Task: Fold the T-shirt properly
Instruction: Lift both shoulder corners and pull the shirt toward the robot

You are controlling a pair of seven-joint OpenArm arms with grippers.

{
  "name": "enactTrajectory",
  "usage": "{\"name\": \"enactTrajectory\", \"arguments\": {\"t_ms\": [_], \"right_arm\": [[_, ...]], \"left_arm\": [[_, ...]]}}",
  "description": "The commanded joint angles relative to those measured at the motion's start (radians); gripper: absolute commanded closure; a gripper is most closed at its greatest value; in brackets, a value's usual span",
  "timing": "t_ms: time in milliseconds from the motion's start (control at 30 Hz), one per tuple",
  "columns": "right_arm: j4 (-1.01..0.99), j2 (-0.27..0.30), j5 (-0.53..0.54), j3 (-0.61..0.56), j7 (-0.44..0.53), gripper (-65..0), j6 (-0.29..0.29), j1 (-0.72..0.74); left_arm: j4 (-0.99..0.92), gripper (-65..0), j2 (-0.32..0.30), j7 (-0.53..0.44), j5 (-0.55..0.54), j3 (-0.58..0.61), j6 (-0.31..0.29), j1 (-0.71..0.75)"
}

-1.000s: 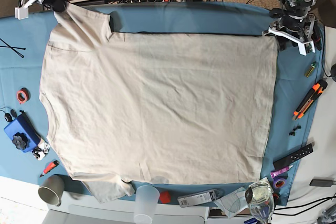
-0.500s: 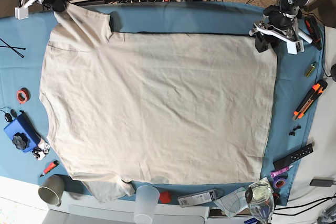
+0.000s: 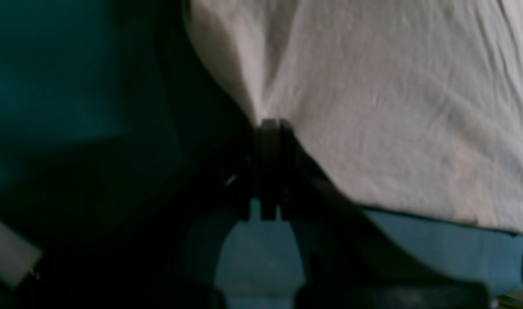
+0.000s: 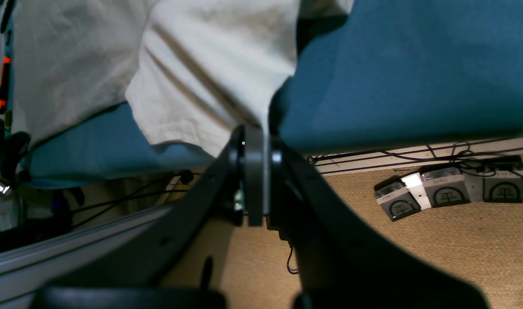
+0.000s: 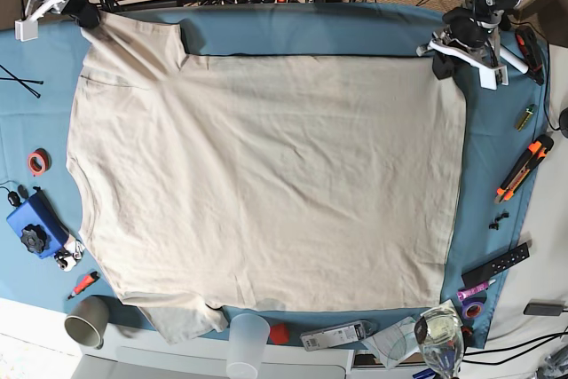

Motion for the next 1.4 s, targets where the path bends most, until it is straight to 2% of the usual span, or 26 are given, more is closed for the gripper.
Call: {"name": "enactTrajectory", "arguments": {"t_ms": [0,333,500,667,767,833,967,1367], "right_arm": [[0.013,0.013,0.017,0.025,0.000,0.0,0.004,-0.013],[0.013,0.013,0.150,0.134,-0.038,0.0,0.004,-0.107],[0.023,0.007,0.150,0.145,-0.038,0.0,0.004,-0.179],[0.059,-0.028,0.150,0.145,-0.038,0.0,0.004,-0.229],[0.101,-0.046,0.150,0.146,-0.038,0.0,0.004,-0.243],[0.131,-0.048,0.150,0.146,-0.038,0.0,0.004,-0.244],[0.180,-0.048,0.150,0.146,-0.038,0.0,0.004,-0.224],[0.189,-0.048,0.150,0.144,-0.038,0.0,0.004,-0.121]], "left_arm": [[0.034,0.0,-0.003,0.004,0.005,-0.003,0.002,0.024],[0.219,0.0,-0.003,0.004,0.016,-0.003,0.002,0.160],[0.267,0.0,-0.003,0.005,0.021,-0.010,0.002,0.231],[0.270,0.0,-0.003,0.010,0.018,-0.054,0.002,0.282],[0.270,0.0,-0.003,0.056,-0.021,-0.101,0.002,0.298],[0.270,0.0,-0.003,0.081,-0.067,-0.132,-0.003,0.306],[0.270,0.0,-0.003,0.083,-0.105,-0.152,-0.051,0.308],[0.270,0.0,-0.003,0.064,-0.123,-0.152,-0.046,0.274]]}}
